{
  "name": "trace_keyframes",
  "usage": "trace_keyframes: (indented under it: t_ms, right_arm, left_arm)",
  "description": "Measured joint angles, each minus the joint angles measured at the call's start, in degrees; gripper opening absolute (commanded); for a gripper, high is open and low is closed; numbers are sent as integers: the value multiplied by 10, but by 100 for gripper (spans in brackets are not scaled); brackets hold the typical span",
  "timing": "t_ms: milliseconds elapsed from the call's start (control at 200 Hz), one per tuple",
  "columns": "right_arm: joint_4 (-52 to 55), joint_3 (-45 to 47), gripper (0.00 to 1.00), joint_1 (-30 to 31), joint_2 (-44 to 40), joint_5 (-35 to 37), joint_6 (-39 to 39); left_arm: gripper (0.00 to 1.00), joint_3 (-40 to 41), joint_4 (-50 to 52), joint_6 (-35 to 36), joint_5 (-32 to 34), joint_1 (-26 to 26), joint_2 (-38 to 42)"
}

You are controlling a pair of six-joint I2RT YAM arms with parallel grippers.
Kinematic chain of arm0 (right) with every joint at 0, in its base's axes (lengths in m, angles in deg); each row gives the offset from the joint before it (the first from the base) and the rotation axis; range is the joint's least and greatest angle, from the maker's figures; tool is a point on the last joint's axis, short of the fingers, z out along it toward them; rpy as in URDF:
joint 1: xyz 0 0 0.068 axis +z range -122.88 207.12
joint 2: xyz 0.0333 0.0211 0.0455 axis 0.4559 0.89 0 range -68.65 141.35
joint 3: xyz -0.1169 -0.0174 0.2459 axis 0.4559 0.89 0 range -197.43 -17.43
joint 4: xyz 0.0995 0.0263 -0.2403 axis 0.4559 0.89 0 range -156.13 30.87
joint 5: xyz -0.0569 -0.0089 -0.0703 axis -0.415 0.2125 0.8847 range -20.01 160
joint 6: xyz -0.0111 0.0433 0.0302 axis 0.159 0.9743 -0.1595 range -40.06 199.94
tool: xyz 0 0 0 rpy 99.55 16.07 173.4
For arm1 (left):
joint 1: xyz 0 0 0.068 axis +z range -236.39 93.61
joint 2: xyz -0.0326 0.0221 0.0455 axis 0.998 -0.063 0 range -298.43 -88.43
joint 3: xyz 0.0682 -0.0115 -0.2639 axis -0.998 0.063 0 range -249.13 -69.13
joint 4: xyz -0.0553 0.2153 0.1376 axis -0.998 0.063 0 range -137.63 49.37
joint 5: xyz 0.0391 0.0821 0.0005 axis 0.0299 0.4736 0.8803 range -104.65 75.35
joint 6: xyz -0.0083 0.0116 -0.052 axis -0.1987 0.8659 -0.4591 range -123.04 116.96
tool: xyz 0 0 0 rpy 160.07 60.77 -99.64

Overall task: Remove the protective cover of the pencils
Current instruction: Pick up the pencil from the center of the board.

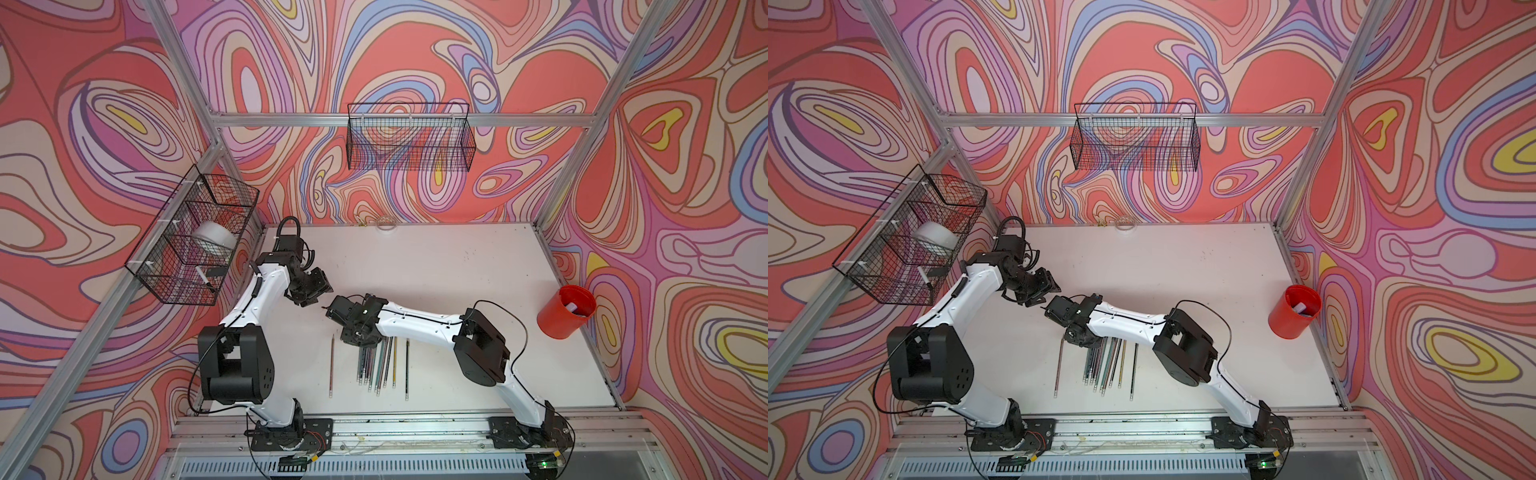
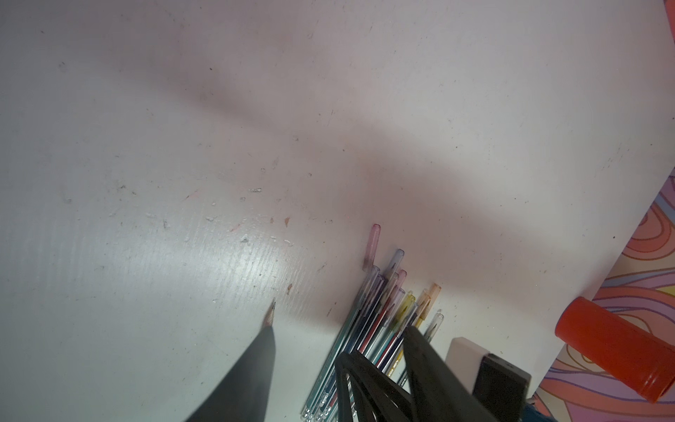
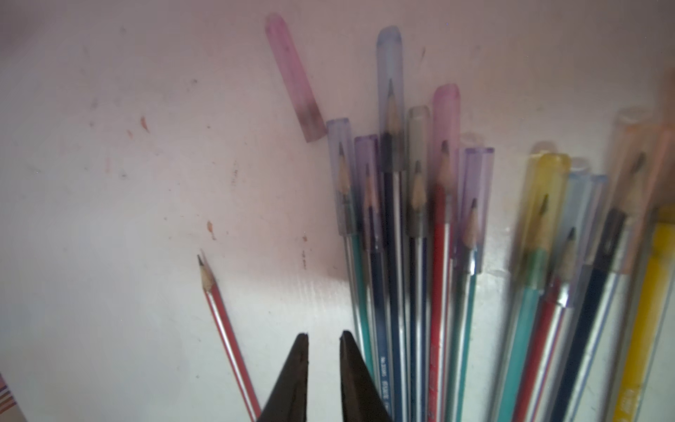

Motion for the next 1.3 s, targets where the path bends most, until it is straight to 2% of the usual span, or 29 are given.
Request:
trace_keyframes:
  t_ms: [626,886,1172,1302]
  right_arm:
    - [44,-29,19,2,39,-4,-3]
    - [60,-45,22,2,51,-5,-8]
    - [36,35,19,2,6,-10,-20]
    - [30,42,16,2,2,-14,-27]
  left_arm:
    - [60,0,0,7,-5,3,0]
    - [61,0,0,7,-10,7,0]
    - [62,0,0,9,-10,9,1]
    - [62,0,0,9,-10,12,3]
